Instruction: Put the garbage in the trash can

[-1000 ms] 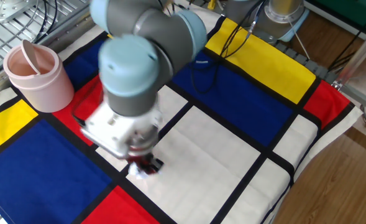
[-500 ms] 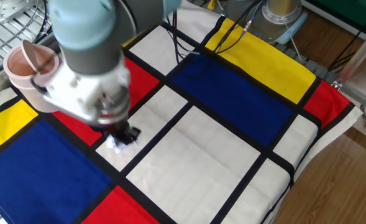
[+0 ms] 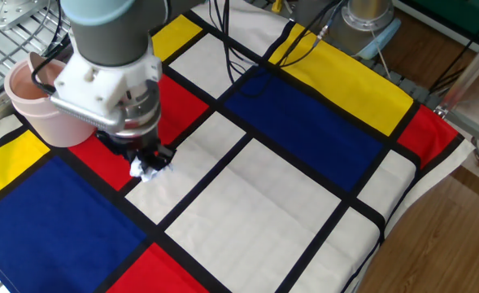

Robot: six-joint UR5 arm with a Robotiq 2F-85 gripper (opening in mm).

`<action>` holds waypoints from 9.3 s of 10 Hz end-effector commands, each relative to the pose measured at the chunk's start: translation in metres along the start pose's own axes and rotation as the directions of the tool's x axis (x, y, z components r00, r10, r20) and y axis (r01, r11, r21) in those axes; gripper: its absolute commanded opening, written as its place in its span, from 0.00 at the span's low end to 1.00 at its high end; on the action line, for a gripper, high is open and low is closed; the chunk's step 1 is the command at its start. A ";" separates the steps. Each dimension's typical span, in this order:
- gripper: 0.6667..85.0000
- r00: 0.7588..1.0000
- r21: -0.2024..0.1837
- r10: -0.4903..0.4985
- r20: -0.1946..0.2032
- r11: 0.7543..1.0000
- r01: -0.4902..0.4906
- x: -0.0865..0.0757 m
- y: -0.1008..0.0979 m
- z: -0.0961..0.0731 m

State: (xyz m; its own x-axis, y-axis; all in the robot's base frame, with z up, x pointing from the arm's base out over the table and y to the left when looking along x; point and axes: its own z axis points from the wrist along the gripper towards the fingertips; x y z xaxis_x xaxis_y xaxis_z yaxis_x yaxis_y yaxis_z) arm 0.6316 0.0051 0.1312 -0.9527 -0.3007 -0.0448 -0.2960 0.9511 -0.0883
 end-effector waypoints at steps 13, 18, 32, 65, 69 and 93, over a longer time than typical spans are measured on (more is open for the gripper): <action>0.00 0.990 -0.048 0.118 -0.074 0.991 -0.122 -0.016 0.041 -0.020; 0.00 0.992 -0.080 0.121 -0.031 0.989 -0.123 0.015 0.016 -0.010; 0.00 0.955 -0.023 0.296 0.004 0.955 -0.295 0.007 0.000 -0.009; 0.00 0.996 -0.037 0.094 0.002 0.995 -0.094 0.076 -0.231 -0.044; 0.00 0.998 -0.040 0.068 0.010 0.997 -0.068 0.083 -0.255 -0.041; 0.00 0.995 -0.129 0.094 0.044 0.988 -0.087 0.110 -0.245 -0.016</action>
State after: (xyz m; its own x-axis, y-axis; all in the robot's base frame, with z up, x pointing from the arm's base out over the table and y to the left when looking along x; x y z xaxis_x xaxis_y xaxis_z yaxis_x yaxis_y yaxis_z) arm 0.6065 -0.2524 0.1598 -0.9668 -0.2325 -0.1065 -0.2386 0.9699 0.0488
